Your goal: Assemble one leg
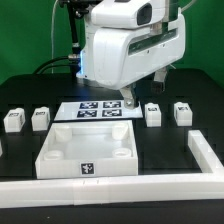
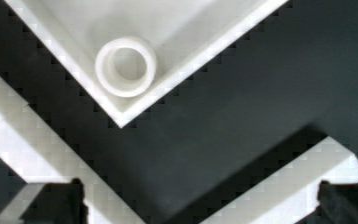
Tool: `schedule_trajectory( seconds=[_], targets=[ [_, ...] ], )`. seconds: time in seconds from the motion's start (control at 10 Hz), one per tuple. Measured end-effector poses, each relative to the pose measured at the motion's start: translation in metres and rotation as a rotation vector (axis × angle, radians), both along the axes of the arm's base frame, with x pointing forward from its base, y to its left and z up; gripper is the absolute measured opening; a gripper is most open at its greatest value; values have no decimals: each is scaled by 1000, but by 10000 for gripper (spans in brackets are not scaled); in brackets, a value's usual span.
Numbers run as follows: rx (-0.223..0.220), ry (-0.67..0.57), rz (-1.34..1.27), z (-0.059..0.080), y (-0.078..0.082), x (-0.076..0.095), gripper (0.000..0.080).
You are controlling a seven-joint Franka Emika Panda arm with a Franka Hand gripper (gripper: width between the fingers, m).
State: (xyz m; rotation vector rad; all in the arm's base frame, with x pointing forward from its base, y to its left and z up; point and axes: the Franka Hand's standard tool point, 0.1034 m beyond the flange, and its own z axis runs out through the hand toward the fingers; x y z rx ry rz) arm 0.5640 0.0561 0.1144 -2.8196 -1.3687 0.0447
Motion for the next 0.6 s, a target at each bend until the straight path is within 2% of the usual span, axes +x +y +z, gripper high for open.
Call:
schedule_trajectory(
  seconds=[0.6],
  targets=[
    [0, 0, 1, 0, 0, 0, 650]
  ],
)
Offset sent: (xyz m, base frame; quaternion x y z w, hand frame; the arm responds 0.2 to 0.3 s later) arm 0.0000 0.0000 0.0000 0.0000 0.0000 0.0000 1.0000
